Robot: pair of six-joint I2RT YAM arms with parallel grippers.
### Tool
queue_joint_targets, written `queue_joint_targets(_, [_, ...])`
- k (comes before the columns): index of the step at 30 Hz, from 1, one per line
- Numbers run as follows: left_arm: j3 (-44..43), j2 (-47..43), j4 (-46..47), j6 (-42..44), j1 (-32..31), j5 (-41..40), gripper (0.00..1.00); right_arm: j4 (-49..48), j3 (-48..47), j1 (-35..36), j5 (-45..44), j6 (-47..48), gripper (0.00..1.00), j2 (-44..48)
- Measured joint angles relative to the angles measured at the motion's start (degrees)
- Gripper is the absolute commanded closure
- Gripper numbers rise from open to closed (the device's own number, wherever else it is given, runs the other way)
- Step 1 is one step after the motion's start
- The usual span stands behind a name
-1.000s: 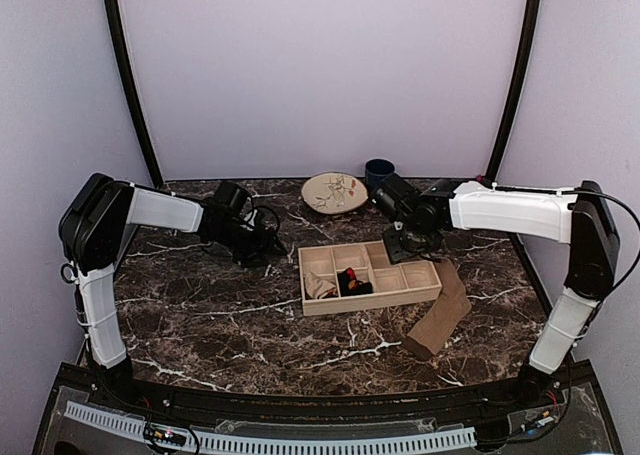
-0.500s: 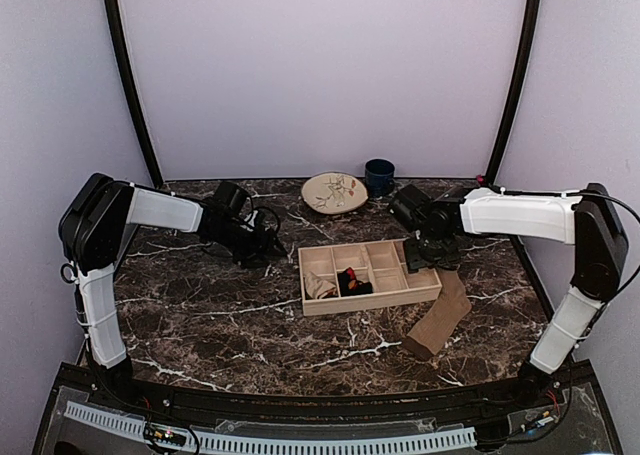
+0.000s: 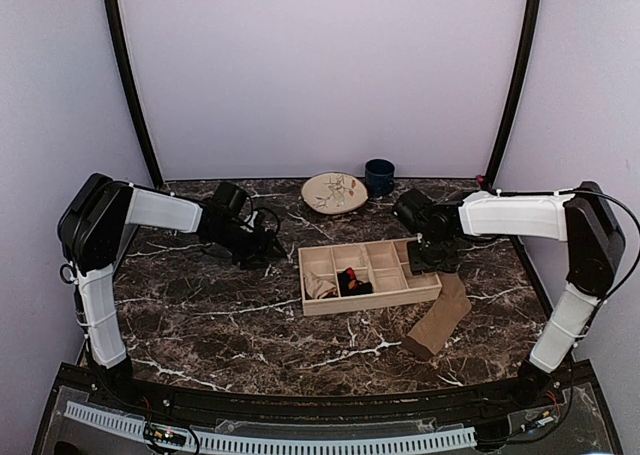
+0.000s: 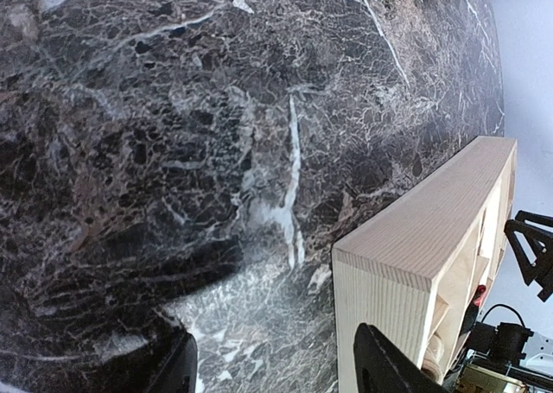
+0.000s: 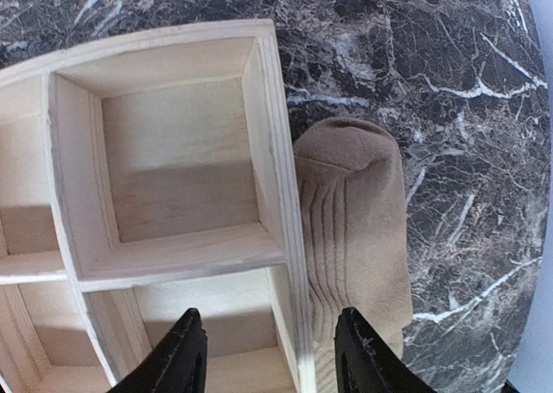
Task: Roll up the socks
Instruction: Move the storage box to the center of the board.
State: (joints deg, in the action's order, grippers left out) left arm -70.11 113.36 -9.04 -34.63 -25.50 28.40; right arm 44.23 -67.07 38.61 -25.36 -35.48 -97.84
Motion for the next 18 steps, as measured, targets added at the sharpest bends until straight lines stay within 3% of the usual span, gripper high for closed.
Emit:
queue_joint_targets(14, [3.02,-3.85,-0.9,0.55,0.0,-0.57,0.35,-2.01,0.02,-0.31,1.75,-0.31,0.52,-1.75])
queue_joint_targets(18, [3.56,-4.26,-0.92,0.61,0.0,-0.87,0.35,-2.58,1.03,-0.42,2.08,-0.66,0.69,-1.9])
